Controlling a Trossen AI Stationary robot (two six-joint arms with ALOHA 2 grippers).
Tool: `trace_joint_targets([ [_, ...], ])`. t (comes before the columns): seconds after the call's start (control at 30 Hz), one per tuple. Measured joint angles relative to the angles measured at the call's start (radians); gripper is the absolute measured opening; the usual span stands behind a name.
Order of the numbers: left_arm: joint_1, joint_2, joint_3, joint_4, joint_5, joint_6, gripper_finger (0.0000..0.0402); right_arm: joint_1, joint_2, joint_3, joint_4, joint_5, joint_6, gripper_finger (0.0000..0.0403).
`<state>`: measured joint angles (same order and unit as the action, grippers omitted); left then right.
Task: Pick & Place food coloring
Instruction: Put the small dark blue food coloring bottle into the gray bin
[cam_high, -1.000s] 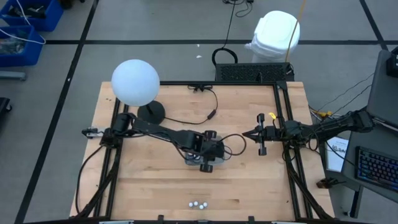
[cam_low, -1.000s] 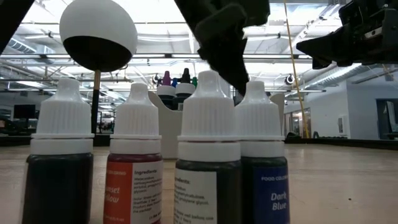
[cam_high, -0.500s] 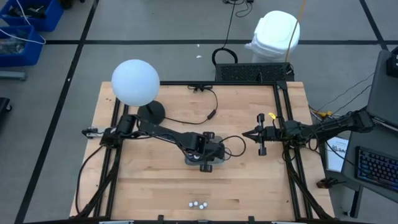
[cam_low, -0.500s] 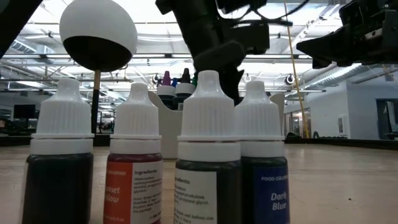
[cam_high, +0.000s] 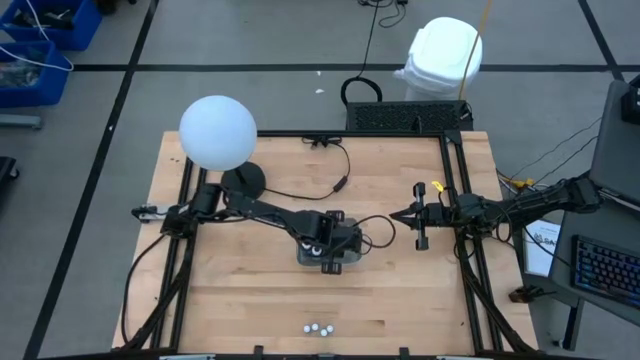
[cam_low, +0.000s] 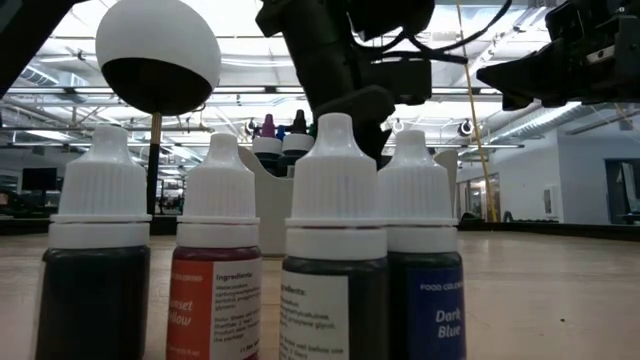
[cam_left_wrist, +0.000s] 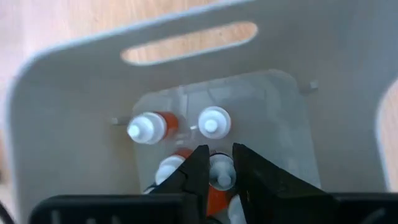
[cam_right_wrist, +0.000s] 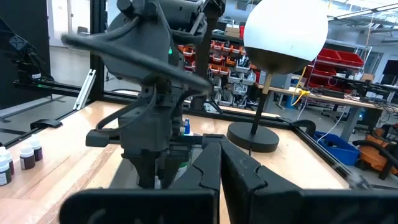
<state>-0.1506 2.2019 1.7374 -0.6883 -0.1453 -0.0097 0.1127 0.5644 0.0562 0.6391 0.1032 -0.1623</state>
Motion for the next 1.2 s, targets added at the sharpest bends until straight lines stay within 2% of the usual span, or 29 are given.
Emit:
trace_joint_targets([
  [0.2, 0.0, 0.0, 0.0, -0.006, 0.015, 0.018, 0.0133, 0.0, 0.0, 0.0, 0.0, 0.0, 0.0, 0.0],
  [0.4, 0.0, -0.04, 0.001, -0.004, 0.014, 0.032, 0.0162, 0.0, 0.0, 0.0, 0.0, 0.0, 0.005, 0.0],
  [0.6, -0.001, -0.153, 0.002, -0.012, 0.015, 0.057, 0.0171, 0.0, -0.001, 0.0, 0.0, 0.0, 0.011, 0.0],
  [0.8, -0.034, -0.36, 0.002, -0.205, 0.02, 0.03, 0.0171, 0.0, -0.001, 0.0, 0.0, 0.0, 0.011, 0.0],
  [0.9, -0.085, -0.482, -0.022, -0.286, -0.079, -0.009, 0.0158, 0.0, 0.0, 0.0, -0.004, 0.0, 0.011, 0.0],
  [1.0, -0.138, -0.632, -0.1, -0.327, -0.2, -0.062, 0.0132, 0.0, -0.001, 0.0, -0.002, 0.0, 0.011, 0.0],
  [1.13, -0.21, -0.876, -0.321, -0.251, -0.39, -0.16, 0.0092, 0.0, -0.001, 0.0, -0.001, 0.0, 0.01, 0.0],
  [1.2, -0.242, -1.013, -0.477, -0.158, -0.421, -0.189, 0.007, 0.0, -0.001, 0.0, -0.001, 0.0, 0.01, 0.0],
])
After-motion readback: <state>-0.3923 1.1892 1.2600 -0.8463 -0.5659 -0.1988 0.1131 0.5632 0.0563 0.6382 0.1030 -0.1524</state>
